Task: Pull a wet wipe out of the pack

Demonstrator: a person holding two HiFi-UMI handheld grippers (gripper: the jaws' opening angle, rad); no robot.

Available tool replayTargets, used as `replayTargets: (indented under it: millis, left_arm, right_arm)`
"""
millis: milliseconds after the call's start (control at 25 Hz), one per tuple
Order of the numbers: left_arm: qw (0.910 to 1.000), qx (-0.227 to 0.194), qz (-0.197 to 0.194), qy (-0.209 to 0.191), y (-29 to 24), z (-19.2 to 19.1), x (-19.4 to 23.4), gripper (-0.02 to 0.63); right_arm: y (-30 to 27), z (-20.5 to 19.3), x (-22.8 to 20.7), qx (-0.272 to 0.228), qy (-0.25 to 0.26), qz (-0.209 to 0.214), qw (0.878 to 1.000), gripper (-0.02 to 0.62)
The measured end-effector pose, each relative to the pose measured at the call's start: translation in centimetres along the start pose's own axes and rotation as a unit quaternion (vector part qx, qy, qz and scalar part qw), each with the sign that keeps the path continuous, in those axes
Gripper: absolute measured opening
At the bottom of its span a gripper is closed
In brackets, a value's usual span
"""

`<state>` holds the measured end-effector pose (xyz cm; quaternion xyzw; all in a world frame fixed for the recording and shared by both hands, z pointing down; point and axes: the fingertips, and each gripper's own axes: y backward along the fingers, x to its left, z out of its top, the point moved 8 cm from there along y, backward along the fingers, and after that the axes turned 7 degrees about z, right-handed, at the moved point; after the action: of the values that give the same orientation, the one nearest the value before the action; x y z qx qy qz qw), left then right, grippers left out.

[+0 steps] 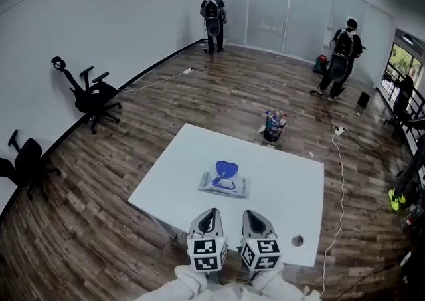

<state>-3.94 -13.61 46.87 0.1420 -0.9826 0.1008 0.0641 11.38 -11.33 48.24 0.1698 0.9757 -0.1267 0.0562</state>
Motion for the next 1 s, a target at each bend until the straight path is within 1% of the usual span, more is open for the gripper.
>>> replayTargets:
  millis: [400,840,1000]
  left_arm:
    - [1.0000,0.008,0.002,-0.004,-4.7,1.0,2.3,0.000]
    - [0.9998,0.018,-0.010,-0.007,-8.7,1.4,3.3,0.000]
    - [0.9995,0.023,-0.019,-0.012,-10.1,1.7,3.3,0.000]
  right_arm:
    - [-5.3,1.0,-0.9,0.005,-0.008,0.002,1.000,0.009]
    - [-8.9,1.6,-2.1,0.009,-0.017,-0.006,1.000,0.009]
    - [-10.1,1.6,-2.7,0.009,-0.026,-0.011,1.000,0.009]
